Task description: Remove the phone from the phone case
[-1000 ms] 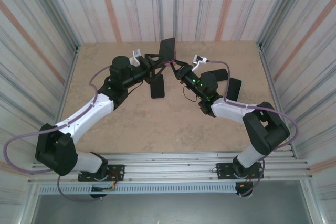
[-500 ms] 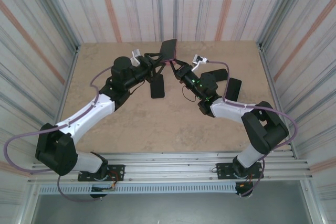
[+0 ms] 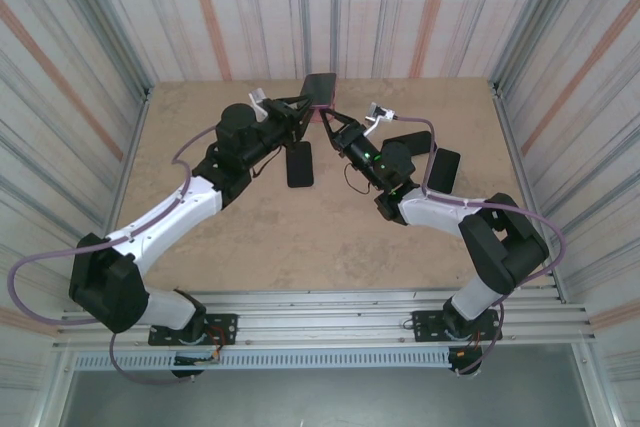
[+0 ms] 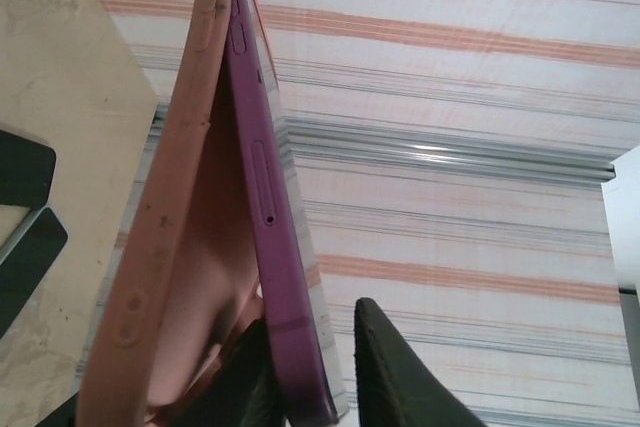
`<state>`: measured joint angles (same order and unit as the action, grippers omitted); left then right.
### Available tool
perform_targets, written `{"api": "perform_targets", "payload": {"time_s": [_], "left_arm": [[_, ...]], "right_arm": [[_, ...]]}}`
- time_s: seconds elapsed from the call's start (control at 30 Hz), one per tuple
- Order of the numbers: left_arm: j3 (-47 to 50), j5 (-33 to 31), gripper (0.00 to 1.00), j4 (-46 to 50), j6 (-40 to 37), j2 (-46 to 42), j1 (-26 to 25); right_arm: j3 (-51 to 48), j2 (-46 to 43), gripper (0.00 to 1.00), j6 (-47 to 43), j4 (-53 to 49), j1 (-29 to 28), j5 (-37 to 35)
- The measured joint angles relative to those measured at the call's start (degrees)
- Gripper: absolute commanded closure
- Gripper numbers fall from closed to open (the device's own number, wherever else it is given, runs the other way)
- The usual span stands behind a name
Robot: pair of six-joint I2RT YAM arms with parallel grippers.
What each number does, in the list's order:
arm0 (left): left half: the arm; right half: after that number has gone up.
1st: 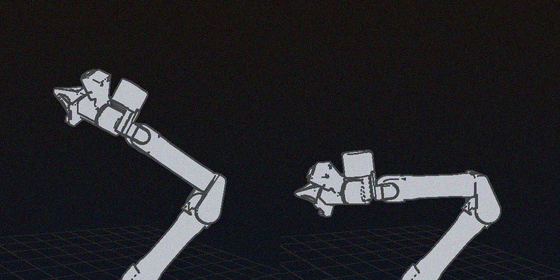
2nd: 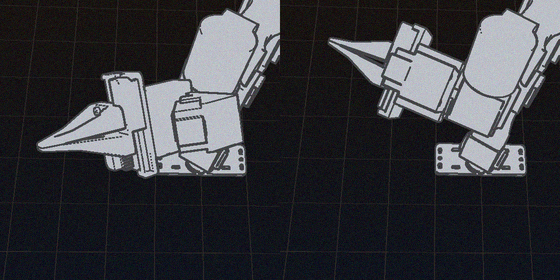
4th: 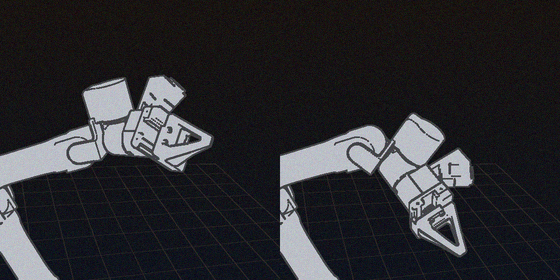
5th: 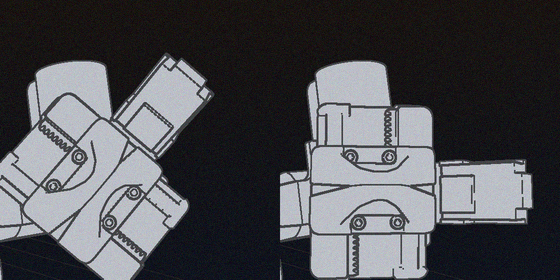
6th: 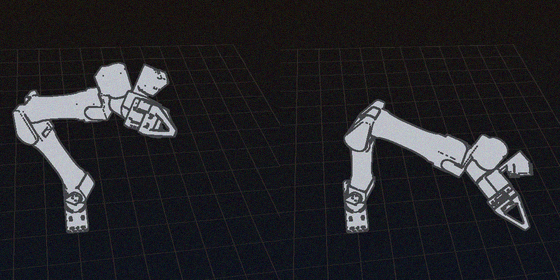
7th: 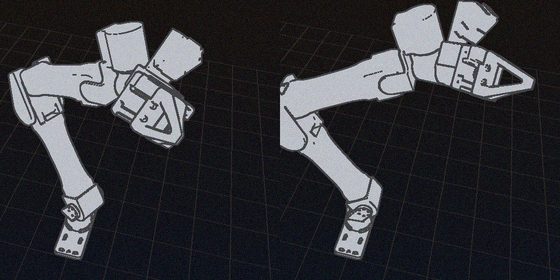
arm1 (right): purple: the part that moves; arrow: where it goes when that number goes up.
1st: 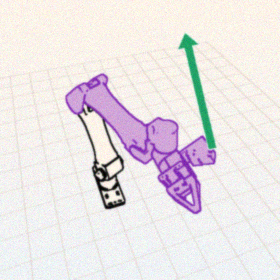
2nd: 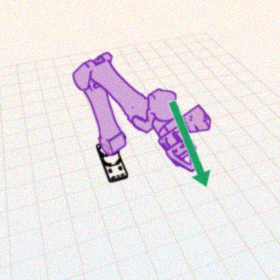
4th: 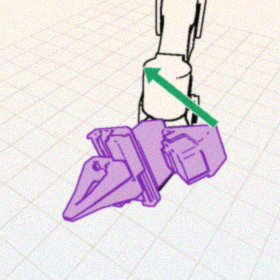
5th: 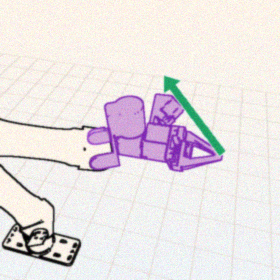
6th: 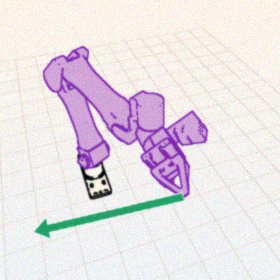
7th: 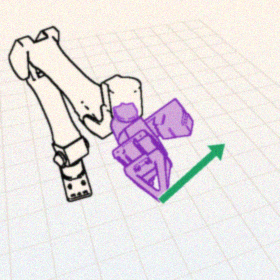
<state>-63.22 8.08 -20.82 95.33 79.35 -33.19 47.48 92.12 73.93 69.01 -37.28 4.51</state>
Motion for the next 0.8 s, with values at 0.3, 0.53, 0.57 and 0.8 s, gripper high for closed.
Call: {"api": "perform_targets", "payload": {"time_s": [0.3,0.53,0.57,0.8], "left_arm": [[-0.5,-0.6,1.00,1.2,-0.1,0.0,-0.6],[-1.3,-1.4,1.00,3.1,-1.9,-0.8,-0.8],[-1.3,-1.4,1.00,3.7,-2.1,-1.2,-1.0],[-1.0,-4.5,1.00,7.6,-3.9,-5.9,-1.4]], "right_arm": [[0.7,0.8,1.00,0.0,0.4,0.0,-1.1],[0.7,0.8,1.00,0.0,-7.6,-0.3,-5.8],[0.7,0.7,1.00,0.0,-9.8,-0.3,-6.6],[0.8,0.2,1.00,0.1,-18.6,1.8,-9.1]]}}
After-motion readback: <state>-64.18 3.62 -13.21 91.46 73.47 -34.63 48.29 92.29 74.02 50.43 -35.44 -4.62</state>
